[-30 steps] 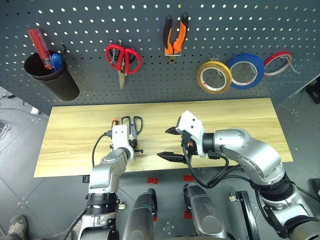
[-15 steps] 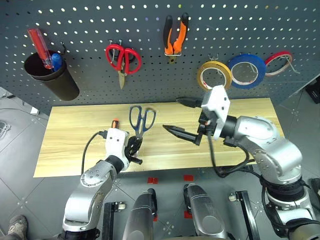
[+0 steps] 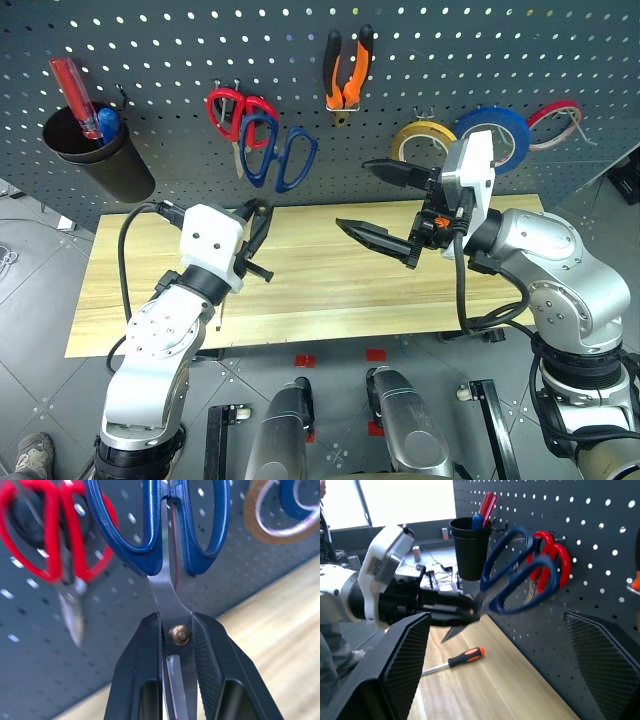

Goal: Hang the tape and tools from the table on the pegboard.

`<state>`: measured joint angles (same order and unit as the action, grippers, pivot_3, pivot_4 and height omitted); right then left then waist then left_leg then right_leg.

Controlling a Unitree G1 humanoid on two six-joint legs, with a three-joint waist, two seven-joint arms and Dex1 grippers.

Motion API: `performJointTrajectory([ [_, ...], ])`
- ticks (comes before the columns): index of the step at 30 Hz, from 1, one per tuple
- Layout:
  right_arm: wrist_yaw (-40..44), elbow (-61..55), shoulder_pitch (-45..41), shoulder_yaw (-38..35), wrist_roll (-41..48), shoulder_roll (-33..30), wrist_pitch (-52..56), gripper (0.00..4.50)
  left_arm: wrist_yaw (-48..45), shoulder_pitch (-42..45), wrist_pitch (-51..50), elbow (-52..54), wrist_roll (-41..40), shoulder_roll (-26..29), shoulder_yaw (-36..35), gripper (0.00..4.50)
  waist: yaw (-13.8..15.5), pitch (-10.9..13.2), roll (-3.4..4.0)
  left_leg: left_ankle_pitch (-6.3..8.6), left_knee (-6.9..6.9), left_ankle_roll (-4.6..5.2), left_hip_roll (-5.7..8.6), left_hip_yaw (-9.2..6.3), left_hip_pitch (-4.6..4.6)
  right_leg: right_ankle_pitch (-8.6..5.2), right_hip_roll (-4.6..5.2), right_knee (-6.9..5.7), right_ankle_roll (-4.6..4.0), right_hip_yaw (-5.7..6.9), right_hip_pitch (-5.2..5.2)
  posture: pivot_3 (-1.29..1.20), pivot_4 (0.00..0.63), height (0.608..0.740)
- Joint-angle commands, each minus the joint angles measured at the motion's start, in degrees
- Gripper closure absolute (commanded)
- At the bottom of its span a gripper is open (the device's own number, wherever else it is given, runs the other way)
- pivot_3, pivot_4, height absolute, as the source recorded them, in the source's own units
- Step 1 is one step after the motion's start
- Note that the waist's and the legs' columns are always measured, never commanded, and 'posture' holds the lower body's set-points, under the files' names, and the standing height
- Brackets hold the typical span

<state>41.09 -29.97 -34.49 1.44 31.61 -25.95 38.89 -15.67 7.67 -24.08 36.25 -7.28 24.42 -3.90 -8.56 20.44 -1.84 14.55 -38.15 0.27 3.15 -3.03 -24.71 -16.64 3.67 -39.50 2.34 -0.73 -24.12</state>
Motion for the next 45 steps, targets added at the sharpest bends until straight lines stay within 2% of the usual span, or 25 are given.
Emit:
performJointTrajectory([
  [1,0.02,-0.87,-0.32,-0.07,-0.18,-0.64,-2.29,0.00,2.20,0.12,2.92,0.75,2.76,-0.44,-1.71,3.94,-0.08,0.00,0.00,0.00,0.00,0.00,0.00,0.00,0.00,0.00,0.00,0.00,0.00,-0.01,0.00,-0.32,0.319,0.740],
  [8,0.40,0.84,-2.18,1.03,-0.72,0.05,-4.23,0.00,2.86,0.69,2.51,-1.52,2.45,-1.71,-2.66,3.94,-0.48,0.00,-0.01,0.00,-0.04,0.00,0.00,0.00,-0.01,0.00,-0.01,-0.03,0.01,0.01,0.00,-0.33,0.319,0.740],
  [24,0.46,3.33,-4.45,3.62,-2.31,0.98,-7.11,0.00,4.77,8.69,3.67,-13.28,2.45,-5.08,-3.37,3.97,-0.88,-0.01,-0.01,0.01,-0.37,0.03,0.00,0.00,-0.09,0.01,-0.01,-0.17,0.02,0.03,0.00,-0.33,0.327,0.740],
  [29,0.39,2.79,-3.75,4.50,-2.62,1.21,-6.71,0.00,4.73,7.19,2.23,-13.29,2.10,-5.64,-3.52,2.40,-0.93,-0.01,-0.01,0.10,-0.62,0.15,0.01,0.00,-0.12,0.01,-0.01,-0.36,0.02,0.02,-0.01,-0.33,0.330,0.740],
  [33,-2.47,1.40,-1.25,8.50,-4.51,0.55,-1.33,0.00,4.17,1.18,-6.76,-12.23,-0.48,-5.76,-5.33,1.27,-1.10,-0.03,0.00,0.11,-0.65,0.17,0.01,0.01,-0.12,0.01,-0.01,-0.38,0.02,-0.02,-0.01,-0.33,0.340,0.740],
  [35,-5.04,0.80,-0.49,10.50,-5.86,0.68,1.96,0.00,4.45,-0.54,-10.33,-12.34,-2.26,-5.75,-7.89,1.27,-1.12,-0.02,0.00,0.13,-0.65,0.20,0.01,0.00,-0.13,0.01,-0.01,-0.41,0.02,-0.04,-0.06,-0.33,0.347,0.740],
  [38,-9.00,-0.14,-0.57,13.15,-5.59,2.05,10.25,0.00,4.52,-1.23,-15.82,-15.41,-2.49,-2.95,-11.31,1.27,-1.04,-0.02,-0.01,0.13,-0.66,0.21,-0.01,-0.01,-0.14,0.01,-0.02,-0.41,0.02,-0.04,-0.06,-0.31,0.361,0.740],
  [45,-12.75,0.09,-4.16,15.92,-4.28,7.96,19.71,0.00,2.07,5.40,-21.56,-30.24,-4.69,1.61,-14.81,1.27,-0.72,-0.01,0.01,0.14,-0.70,0.22,0.01,-0.03,-0.13,0.01,-0.03,-0.44,0.02,-0.03,-0.06,-0.30,0.394,0.740],
])
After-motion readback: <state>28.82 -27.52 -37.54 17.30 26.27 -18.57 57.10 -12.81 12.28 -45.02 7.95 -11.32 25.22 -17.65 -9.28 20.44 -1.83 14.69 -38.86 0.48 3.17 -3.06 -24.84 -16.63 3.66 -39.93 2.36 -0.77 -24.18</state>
